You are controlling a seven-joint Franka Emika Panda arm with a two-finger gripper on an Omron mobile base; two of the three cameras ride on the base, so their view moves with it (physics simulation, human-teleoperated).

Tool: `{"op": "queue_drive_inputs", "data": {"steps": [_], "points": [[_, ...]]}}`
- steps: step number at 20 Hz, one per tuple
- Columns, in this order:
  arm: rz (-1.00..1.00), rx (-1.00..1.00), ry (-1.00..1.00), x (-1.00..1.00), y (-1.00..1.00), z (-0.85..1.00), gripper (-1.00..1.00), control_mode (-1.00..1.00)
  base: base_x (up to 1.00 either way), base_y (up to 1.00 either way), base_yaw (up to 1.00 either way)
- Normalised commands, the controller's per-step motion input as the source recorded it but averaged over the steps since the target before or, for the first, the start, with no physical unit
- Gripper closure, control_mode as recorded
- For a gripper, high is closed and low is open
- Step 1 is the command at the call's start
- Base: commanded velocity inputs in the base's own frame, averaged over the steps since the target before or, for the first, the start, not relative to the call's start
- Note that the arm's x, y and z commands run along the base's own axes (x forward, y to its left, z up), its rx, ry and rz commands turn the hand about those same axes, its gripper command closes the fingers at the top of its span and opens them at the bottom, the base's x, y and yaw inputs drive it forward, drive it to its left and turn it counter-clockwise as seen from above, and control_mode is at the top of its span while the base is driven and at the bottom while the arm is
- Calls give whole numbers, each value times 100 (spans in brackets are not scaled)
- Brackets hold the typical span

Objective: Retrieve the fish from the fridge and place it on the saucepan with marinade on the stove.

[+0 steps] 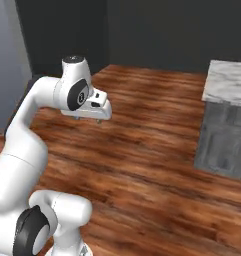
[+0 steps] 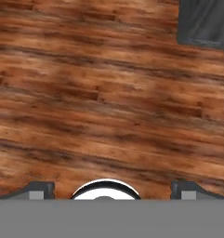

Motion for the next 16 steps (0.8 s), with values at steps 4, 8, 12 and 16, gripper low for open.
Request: {"op": "queue_drive_inputs", "data": {"steps": [4,8,12,16], "points": [[0,0,0,0,0,0,-100,100,14,5,96],[0,0,0,0,0,0,-100,100,13,6,96],[0,0,0,0,0,0,-100,100,13,5,96],[0,0,0,0,0,0,-100,100,14,2,95]]}}
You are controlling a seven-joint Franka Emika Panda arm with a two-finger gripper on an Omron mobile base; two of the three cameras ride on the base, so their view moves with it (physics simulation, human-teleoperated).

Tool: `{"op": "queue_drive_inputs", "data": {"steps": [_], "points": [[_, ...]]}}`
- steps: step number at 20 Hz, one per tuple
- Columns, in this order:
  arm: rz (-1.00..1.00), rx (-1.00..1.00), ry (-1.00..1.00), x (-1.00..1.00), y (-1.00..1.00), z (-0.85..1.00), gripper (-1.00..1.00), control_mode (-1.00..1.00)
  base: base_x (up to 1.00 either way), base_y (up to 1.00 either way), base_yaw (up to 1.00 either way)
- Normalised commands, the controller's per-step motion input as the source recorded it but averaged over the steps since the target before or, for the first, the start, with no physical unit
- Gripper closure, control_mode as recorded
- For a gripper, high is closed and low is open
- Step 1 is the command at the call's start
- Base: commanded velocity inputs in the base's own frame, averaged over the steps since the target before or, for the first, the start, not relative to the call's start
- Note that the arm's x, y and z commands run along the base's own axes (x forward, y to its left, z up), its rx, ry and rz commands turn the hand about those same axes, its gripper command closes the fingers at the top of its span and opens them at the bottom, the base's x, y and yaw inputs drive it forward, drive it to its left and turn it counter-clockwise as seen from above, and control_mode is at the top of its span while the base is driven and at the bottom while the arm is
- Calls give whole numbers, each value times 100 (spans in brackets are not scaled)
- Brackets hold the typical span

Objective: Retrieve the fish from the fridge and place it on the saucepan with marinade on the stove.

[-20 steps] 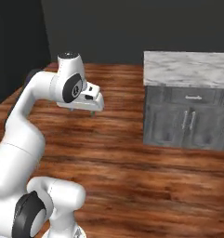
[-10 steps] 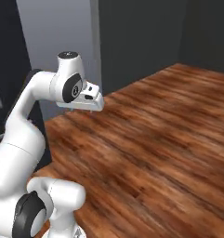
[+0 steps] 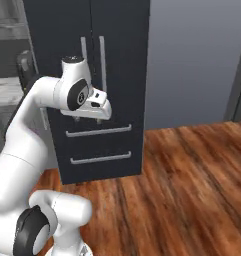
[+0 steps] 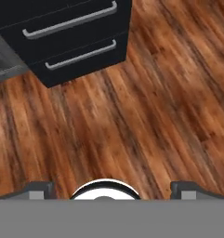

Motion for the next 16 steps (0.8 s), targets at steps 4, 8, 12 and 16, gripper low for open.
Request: {"op": "queue_drive_inputs", "data": {"steps": [4,8,12,16], "points": [[0,0,0,0,0,0,-100,100,23,-3,88],[0,0,0,0,0,0,-100,100,47,-61,61],[0,0,0,0,0,0,-100,100,53,-82,26],[0,0,0,0,0,0,-100,100,17,-81,1]]}}
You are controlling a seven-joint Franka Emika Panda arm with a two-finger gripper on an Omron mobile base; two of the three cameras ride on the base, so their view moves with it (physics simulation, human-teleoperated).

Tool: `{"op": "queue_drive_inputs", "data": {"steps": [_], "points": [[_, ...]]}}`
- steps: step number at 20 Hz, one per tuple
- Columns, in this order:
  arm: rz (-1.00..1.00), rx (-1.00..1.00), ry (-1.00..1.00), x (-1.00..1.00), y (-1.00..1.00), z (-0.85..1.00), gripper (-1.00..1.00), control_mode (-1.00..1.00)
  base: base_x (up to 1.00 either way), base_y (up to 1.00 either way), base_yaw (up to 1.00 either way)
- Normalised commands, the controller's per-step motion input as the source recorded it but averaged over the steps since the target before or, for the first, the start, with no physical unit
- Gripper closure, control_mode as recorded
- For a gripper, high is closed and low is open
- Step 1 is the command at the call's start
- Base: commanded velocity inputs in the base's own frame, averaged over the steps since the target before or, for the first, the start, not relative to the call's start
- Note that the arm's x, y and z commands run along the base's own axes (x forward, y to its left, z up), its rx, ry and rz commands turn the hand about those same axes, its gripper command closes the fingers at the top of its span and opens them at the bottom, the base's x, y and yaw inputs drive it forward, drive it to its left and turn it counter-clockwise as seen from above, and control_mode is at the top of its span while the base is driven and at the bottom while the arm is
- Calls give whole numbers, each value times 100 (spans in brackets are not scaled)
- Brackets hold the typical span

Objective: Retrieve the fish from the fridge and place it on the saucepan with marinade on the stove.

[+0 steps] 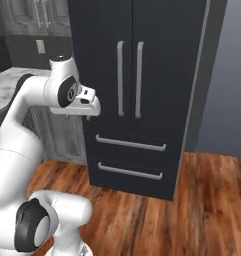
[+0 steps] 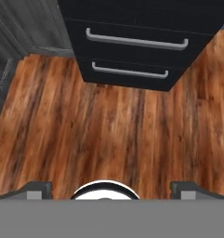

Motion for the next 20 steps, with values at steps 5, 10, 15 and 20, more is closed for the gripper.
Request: {"op": "queue_drive_inputs", "data": {"steps": [5,10,15,20], "points": [[0,0,0,0,0,0,-100,100,33,-46,-19],[0,0,0,0,0,0,-100,100,63,-8,-25],[0,0,0,0,0,0,-100,100,77,3,-26],[0,0,0,0,0,0,-100,100,78,27,-8]]}}
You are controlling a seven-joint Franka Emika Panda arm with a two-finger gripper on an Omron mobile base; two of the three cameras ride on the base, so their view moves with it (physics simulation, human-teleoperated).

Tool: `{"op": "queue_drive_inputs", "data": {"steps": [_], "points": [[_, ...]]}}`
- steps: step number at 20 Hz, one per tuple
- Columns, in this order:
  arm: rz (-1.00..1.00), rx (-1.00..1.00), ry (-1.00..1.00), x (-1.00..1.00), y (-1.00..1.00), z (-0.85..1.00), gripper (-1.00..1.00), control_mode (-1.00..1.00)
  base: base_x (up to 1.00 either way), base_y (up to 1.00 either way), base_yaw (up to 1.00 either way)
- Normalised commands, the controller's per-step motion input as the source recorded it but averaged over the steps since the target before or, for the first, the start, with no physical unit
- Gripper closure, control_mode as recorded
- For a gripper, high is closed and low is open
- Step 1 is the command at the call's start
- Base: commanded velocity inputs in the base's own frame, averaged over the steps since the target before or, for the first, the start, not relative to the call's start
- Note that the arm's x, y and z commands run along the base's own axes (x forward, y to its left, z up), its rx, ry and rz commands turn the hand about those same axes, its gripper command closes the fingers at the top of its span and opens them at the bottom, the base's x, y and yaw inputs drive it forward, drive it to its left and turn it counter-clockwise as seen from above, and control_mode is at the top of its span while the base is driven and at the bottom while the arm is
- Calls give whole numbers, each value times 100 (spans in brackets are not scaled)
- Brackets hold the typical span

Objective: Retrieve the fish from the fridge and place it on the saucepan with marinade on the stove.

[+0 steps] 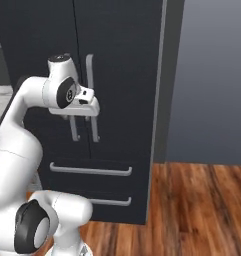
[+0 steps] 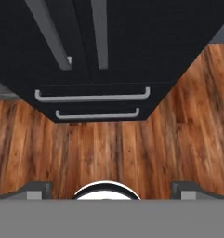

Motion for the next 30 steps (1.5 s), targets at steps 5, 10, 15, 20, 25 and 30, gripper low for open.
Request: {"op": "queue_drive_inputs", "data": {"steps": [5,10,15,20,25,30], "points": [[0,0,0,0,0,0,-100,100,37,33,6],[0,0,0,0,0,0,-100,100,3,11,16],[0,0,0,0,0,0,-100,100,-40,2,11],[0,0,0,0,0,0,-100,100,-63,0,11],[0,0,0,0,0,0,-100,100,-33,0,7],[0,0,0,0,0,0,-100,100,0,0,0]]}}
